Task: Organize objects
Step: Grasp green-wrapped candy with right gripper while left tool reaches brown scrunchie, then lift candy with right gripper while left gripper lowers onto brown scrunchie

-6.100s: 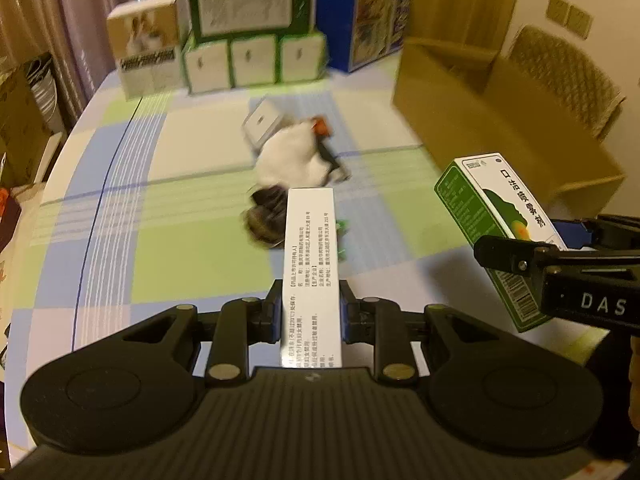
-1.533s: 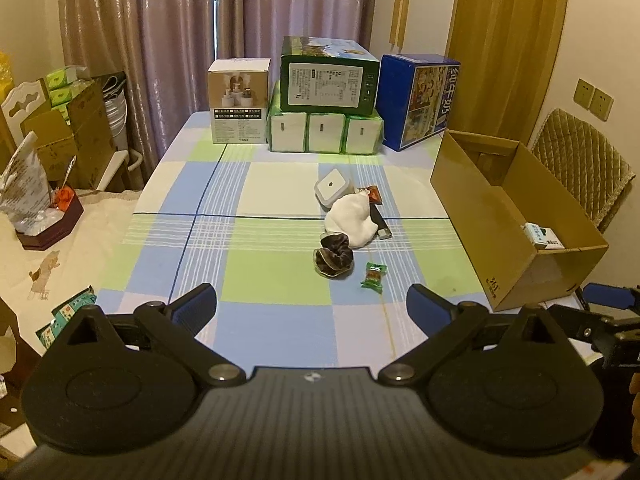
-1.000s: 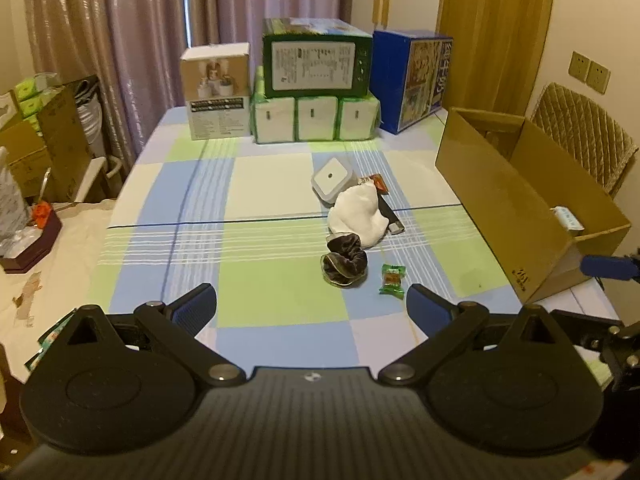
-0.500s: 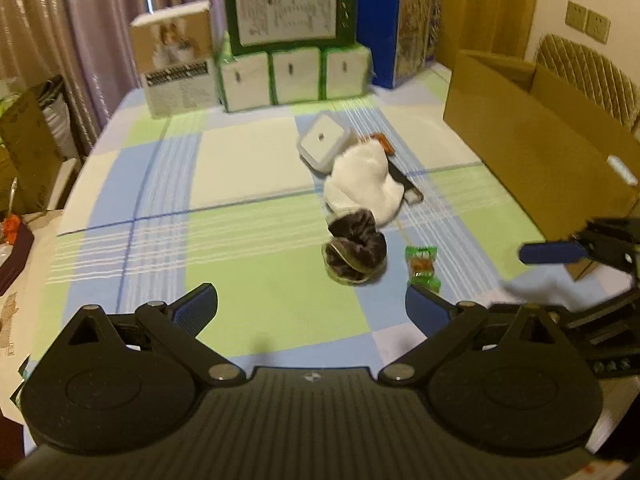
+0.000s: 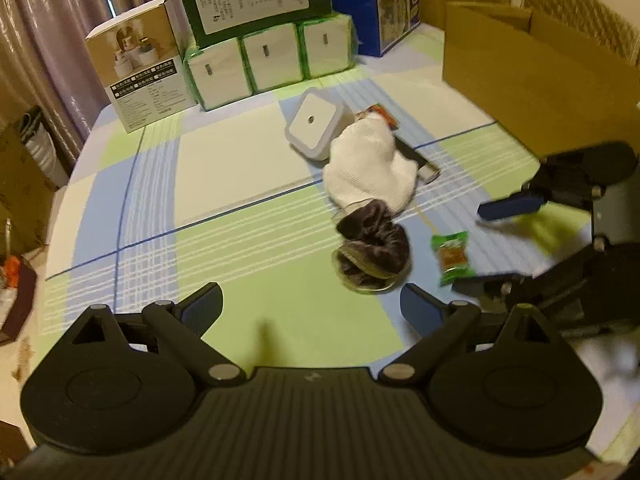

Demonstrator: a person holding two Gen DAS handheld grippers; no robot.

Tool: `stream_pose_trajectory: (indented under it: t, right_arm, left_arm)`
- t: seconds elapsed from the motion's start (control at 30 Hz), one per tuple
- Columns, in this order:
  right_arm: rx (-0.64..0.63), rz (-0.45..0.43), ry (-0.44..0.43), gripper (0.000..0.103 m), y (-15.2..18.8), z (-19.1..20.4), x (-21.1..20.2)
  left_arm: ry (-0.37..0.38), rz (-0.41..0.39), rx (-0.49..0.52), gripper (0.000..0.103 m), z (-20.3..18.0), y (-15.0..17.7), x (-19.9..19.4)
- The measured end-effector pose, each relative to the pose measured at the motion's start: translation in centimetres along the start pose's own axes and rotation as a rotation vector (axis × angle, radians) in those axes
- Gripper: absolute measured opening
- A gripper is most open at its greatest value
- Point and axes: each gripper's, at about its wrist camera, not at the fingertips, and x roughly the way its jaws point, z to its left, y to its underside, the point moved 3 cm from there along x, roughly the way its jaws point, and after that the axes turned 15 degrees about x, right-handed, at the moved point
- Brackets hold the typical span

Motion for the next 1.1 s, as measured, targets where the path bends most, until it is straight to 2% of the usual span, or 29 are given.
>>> stream_pose_trajectory:
  t: [0.2, 0.37, 0.57, 0.7, 0.87, 1.1]
  right_arm:
    - [0.002, -0.005, -0.037, 0.052, -0.7, -0.3, 1.1]
    - [0.056, 0.011, -0.078, 0.032, -0.9, -0.4, 1.3]
    - [0.111, 0.012, -0.054, 0.023, -1.1, -0.5, 0.8]
    - [0.181, 0.003, 0.015, 0.023, -1.3, -1.5, 0.3]
    - [0.24, -0.003, 0.053, 0.023, -1.4, -2.6, -0.3]
    - [0.291, -0.005, 0.066, 0.023, -1.5, -3.6, -1.0]
  left_arm:
    - [0.016, 0.021, 0.004, 0.093, -0.1, -0.1, 0.8]
    - [0.02, 0.016, 0.0, 0.093, -0.1, -0.5, 1.1]
    - [0.041, -0.003, -0.013, 0.093, 0.1, -0.9, 1.6]
    - [0.07, -0.023, -0.018, 0.086, 0.0, -1.3, 2.0]
    - [0.096, -0.044, -0.01, 0.076, -0.7, -1.9, 2.8]
    - [0.121, -0.055, 0.011, 0.052, -1.6, -2.7, 4.3]
